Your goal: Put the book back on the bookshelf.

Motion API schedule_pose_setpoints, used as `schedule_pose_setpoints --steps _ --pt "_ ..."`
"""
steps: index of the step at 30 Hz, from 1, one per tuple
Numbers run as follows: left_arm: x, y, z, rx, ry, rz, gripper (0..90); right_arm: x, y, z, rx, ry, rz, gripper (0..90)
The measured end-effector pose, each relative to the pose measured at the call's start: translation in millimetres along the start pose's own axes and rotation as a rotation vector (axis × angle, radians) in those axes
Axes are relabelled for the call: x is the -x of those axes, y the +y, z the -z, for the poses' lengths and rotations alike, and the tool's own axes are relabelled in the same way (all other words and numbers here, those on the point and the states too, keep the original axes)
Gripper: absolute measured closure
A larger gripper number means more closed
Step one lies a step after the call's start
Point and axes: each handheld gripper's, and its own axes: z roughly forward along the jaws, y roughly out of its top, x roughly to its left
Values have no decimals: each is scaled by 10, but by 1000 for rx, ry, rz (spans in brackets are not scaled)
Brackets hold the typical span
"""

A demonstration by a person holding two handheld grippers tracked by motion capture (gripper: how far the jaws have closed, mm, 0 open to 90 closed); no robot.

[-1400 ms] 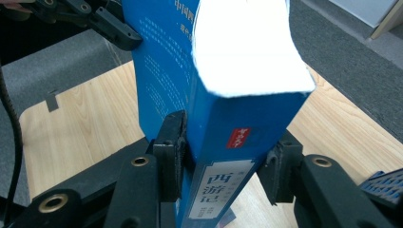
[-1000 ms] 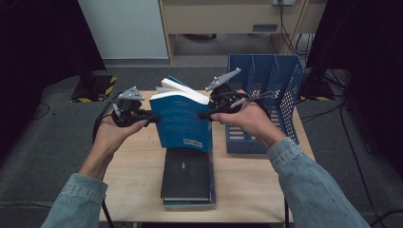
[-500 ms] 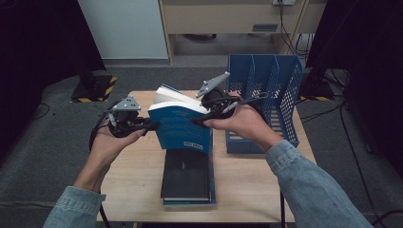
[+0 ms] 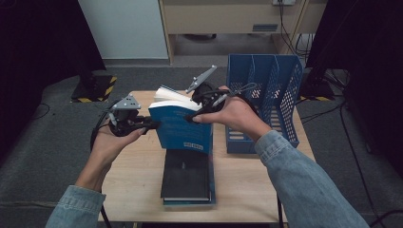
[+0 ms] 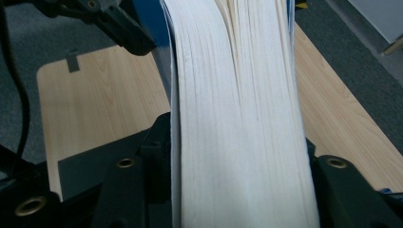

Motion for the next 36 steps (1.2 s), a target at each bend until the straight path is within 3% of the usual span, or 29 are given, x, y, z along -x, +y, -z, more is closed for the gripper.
schedule_pose_setpoints --steps 12,16,20,22,26,30,33,36 --pt "-40 -9 -27 14 9 8 701 -9 18 -77 -51 -1 5 560" --pt "-43 -34 -31 24 30 15 678 -18 32 -86 -59 5 5 572" --pt "33 -108 -39 32 111 3 505 4 52 -103 -61 -8 -16 578" --pt "49 -176 -43 52 109 24 443 22 53 -105 -61 -9 -26 580" --pt "95 -398 -62 64 156 49 323 42 49 -104 -63 -4 -45 579" --pt "87 -731 -94 80 190 122 271 42 51 -108 -70 1 -52 573" --pt "39 -996 -189 54 226 164 231 58 65 -120 -101 -1 -70 565" --pt "-22 -1260 -301 59 230 245 214 70 81 -127 -114 1 -72 573"
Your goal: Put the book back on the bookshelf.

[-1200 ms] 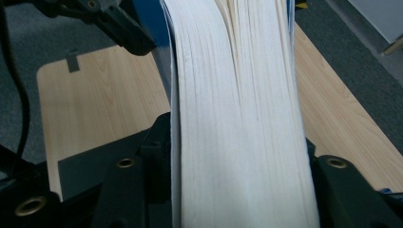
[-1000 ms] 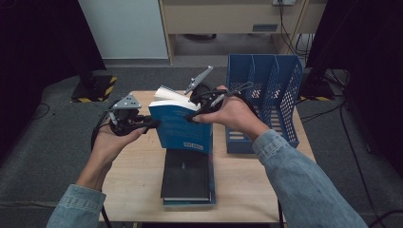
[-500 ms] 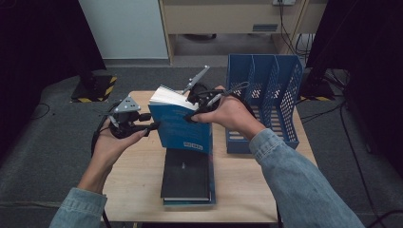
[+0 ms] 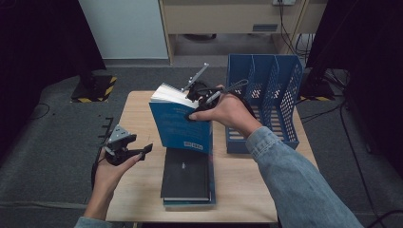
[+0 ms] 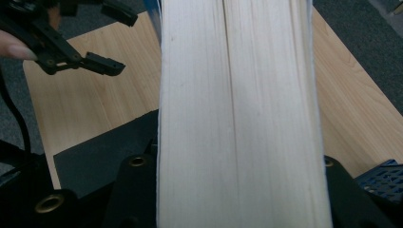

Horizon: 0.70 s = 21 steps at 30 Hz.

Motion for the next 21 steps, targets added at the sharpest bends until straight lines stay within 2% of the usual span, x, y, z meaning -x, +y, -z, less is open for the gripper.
schedule_pose_setpoints --steps 2,5,6,8,11,13,17,21 --pt "-61 -138 -90 -31 16 21 208 19 0 -1 3 8 7 580" --pt "-149 -220 -153 -56 27 35 208 49 -17 6 12 21 13 585" --pt "-163 -229 -159 -53 37 33 209 53 -24 8 19 19 16 588" --pt "-186 -255 -175 -65 75 4 211 55 -31 10 29 17 22 591" --pt "-181 -299 -207 -92 103 -28 219 62 -40 10 48 12 23 596" --pt "-179 -313 -224 -106 107 -39 221 68 -46 9 58 7 20 599" --pt "-197 -329 -249 -116 115 -39 221 67 -50 8 69 -2 16 600" --pt "-234 -356 -286 -135 129 -27 197 53 -37 4 70 -14 -12 600"
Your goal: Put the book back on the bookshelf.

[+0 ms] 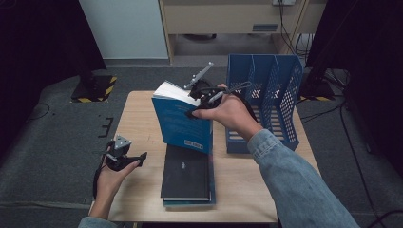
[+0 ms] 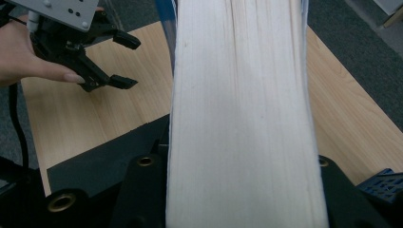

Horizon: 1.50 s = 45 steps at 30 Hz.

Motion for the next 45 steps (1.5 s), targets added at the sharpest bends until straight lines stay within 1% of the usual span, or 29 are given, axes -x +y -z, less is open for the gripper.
schedule_pose_setpoints --steps 2,3,5,8,12,14,16,17,18,20,22,26,29,31,32,34,35,36,37,39,40,43,45 --pt "-5 -9 -26 -17 9 -11 175 -8 7 -5 4 -5 -8 600" --pt "-13 -15 -41 -26 12 -14 172 -10 12 -4 3 -7 -21 600" --pt "-29 -23 -56 -37 8 -8 170 -1 21 -6 4 -11 -38 602" --pt "-44 -34 -56 -36 -24 16 170 21 46 -4 -6 -5 -76 603" --pt "-43 -43 -67 -45 -25 9 170 53 101 1 -27 -4 -113 604" --pt "-47 -53 -65 -45 -16 6 170 72 121 13 -35 -5 -132 604" --pt "-72 -68 -65 -50 12 20 158 97 130 24 -38 -3 -149 604" --pt "-93 -66 -69 -43 13 44 145 106 132 29 -39 -3 -156 603" --pt "-106 -61 -67 -36 12 54 144 110 135 37 -40 -6 -170 604" --pt "-118 -53 -73 -27 8 71 143 110 139 59 -38 -12 -170 604" --pt "-100 -54 -87 -37 3 61 143 101 139 110 -30 -17 -161 604" --pt "-54 -47 -107 -53 -1 30 142 102 127 274 -3 -16 -173 603" --pt "-39 -42 -126 -50 -4 28 105 99 83 412 32 -25 -177 603" --pt "-35 -51 -145 -55 -17 25 77 110 48 481 40 -33 -187 603" --pt "-37 -56 -150 -57 -31 32 71 117 35 504 41 -36 -195 604" --pt "-60 -73 -152 -48 -79 67 70 131 -5 557 37 -45 -204 604" --pt "-72 -81 -147 -43 -78 68 70 136 -24 580 37 -49 -209 603" --pt "-76 -84 -144 -44 -62 58 70 142 -61 619 37 -54 -212 603" --pt "-85 -84 -142 -46 -51 57 70 149 -94 655 37 -59 -222 603" --pt "-109 -94 -144 -51 -43 69 64 184 -164 735 41 -58 -242 603" --pt "-120 -104 -152 -63 -30 76 61 198 -196 779 41 -64 -254 603" --pt "-137 -126 -158 -80 -19 71 64 219 -275 912 41 -86 -271 603" --pt "-146 -142 -154 -84 -14 76 64 236 -332 999 46 -100 -281 602"
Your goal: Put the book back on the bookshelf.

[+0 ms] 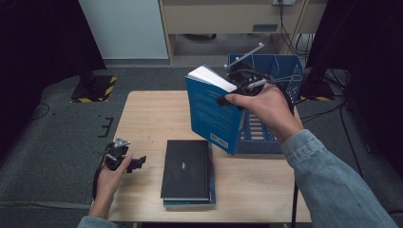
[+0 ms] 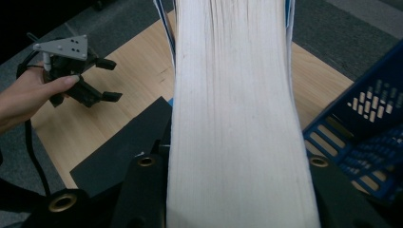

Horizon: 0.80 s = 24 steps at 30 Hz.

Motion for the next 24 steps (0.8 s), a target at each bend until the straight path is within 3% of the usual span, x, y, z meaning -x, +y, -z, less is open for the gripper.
schedule_pose_setpoints --steps 4,8,14,19,24 --pt "-14 -16 5 5 1 8 64 142 -137 131 29 2 -42 602" --pt "-52 -49 5 6 33 3 62 266 -285 221 45 -12 -84 602" --pt "-86 -69 10 7 28 19 66 340 -457 382 43 -66 -130 602" --pt "-81 -75 20 4 21 15 67 396 -558 519 56 -77 -169 602" --pt "-80 -77 10 -2 21 11 69 493 -582 544 56 -93 -194 602"
